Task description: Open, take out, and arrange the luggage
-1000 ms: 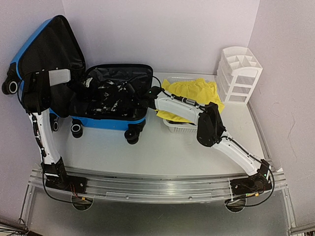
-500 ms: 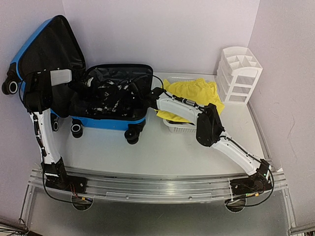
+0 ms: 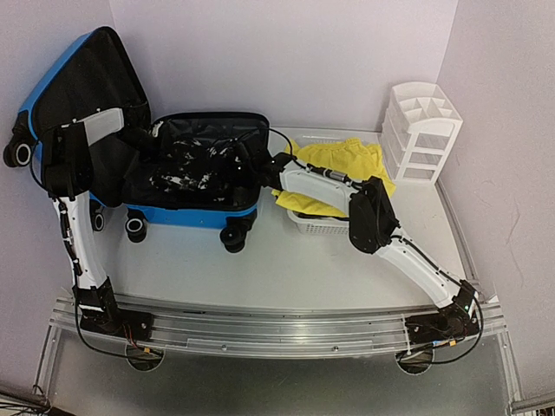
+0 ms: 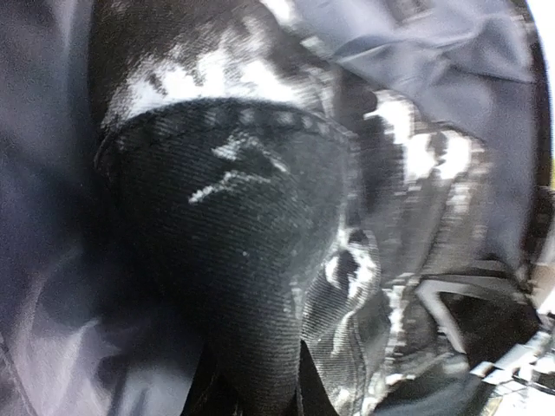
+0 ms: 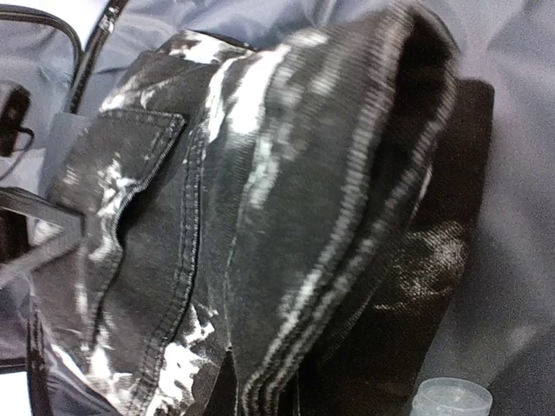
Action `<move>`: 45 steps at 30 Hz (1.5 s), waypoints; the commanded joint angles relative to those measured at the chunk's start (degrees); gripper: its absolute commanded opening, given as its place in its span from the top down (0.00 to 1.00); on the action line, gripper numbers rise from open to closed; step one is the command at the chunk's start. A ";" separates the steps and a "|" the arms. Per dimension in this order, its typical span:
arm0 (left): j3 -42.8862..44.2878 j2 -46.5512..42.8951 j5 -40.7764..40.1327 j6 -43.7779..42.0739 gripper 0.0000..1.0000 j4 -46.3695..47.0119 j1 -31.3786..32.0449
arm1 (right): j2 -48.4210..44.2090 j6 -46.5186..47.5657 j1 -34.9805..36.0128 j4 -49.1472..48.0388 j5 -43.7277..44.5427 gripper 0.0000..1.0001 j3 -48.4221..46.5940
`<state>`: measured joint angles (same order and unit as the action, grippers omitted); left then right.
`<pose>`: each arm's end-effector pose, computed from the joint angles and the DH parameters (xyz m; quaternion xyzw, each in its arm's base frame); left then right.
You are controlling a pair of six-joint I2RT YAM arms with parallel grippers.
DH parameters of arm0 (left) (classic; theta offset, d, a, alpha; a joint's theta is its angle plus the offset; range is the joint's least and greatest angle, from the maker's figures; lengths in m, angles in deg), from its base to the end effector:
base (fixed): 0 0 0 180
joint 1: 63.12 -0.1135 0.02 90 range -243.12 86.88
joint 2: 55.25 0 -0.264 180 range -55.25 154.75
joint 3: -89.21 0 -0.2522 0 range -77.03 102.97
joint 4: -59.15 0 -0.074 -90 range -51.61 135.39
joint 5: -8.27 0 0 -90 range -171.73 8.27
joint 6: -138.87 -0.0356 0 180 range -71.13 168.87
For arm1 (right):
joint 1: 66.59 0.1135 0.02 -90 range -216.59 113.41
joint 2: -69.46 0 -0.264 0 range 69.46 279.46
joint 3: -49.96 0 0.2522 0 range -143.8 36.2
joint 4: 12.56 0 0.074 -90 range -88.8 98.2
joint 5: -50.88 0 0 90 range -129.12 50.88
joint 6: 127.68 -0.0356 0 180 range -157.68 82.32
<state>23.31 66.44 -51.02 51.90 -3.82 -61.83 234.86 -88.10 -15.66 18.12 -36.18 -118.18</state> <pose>0.4430 -0.0282 0.2062 0.0303 0.9510 -0.2669 0.1529 0.3948 0.4834 0.1408 0.0094 0.8567 0.3847 0.3436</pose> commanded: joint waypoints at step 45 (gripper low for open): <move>33.09 -0.24 8.11 15.81 1.00 8.75 29.91 | -60.73 15.46 -12.45 -5.17 -3.04 1.00 46.17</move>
<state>52.20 65.41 -49.08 63.25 -1.25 -38.67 185.68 -74.25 -26.39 15.88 -38.45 -78.21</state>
